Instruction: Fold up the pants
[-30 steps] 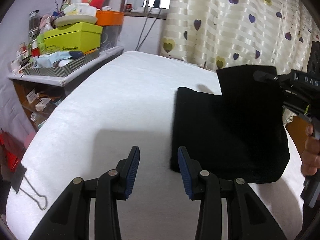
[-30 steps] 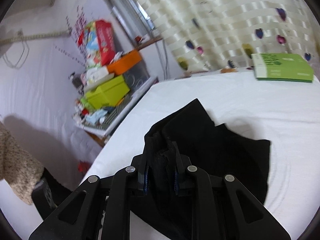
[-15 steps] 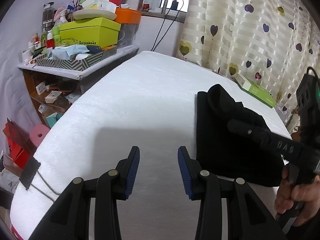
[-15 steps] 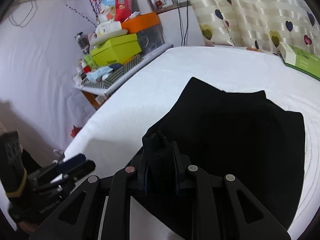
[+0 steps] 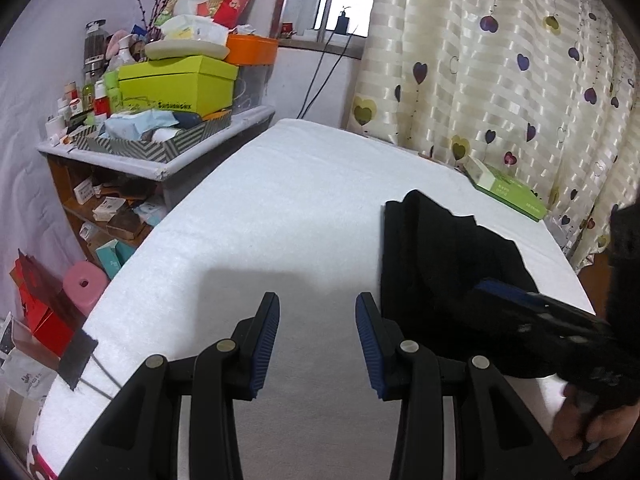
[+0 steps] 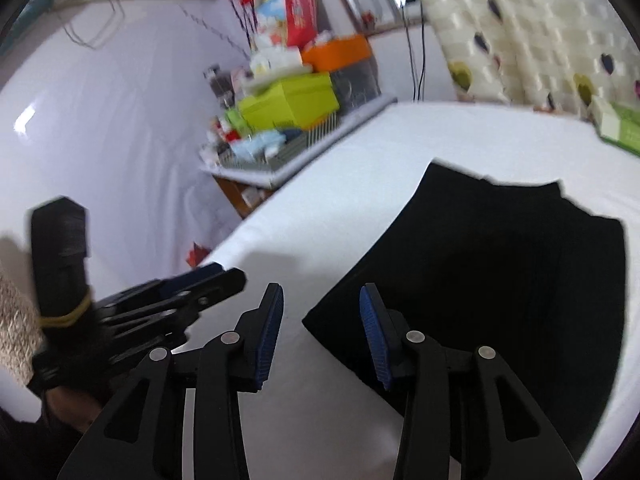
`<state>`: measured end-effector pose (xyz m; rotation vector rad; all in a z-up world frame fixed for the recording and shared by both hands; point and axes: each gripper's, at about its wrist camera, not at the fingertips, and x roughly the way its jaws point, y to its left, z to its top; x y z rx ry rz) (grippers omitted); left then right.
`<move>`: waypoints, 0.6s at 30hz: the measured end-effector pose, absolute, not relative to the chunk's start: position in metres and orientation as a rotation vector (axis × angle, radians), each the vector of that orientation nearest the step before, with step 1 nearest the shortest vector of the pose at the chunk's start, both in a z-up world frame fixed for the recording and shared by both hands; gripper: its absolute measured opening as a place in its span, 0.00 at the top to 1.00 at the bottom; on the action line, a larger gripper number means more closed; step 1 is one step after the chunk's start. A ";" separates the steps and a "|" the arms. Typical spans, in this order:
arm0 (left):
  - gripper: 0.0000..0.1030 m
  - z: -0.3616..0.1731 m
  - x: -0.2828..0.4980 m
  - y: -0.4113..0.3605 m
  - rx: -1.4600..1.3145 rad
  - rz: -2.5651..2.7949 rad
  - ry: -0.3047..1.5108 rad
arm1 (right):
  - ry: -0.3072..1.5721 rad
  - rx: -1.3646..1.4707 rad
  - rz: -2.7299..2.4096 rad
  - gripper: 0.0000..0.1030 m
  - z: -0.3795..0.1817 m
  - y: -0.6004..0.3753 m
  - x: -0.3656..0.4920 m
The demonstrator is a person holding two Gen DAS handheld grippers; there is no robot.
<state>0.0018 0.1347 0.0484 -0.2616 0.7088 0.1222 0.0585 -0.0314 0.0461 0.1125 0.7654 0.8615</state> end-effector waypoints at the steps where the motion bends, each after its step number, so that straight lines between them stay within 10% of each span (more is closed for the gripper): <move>1: 0.59 0.051 0.004 0.132 -0.259 0.111 0.706 | 0.743 0.124 0.840 0.59 0.050 -0.042 0.056; 15: 0.59 0.026 0.052 0.073 -0.200 -0.122 0.775 | 0.797 0.231 0.531 0.67 0.023 -0.134 0.070; 18: 0.72 0.026 0.049 0.064 -0.127 -0.085 0.761 | 0.799 0.229 0.539 0.67 0.020 -0.134 0.071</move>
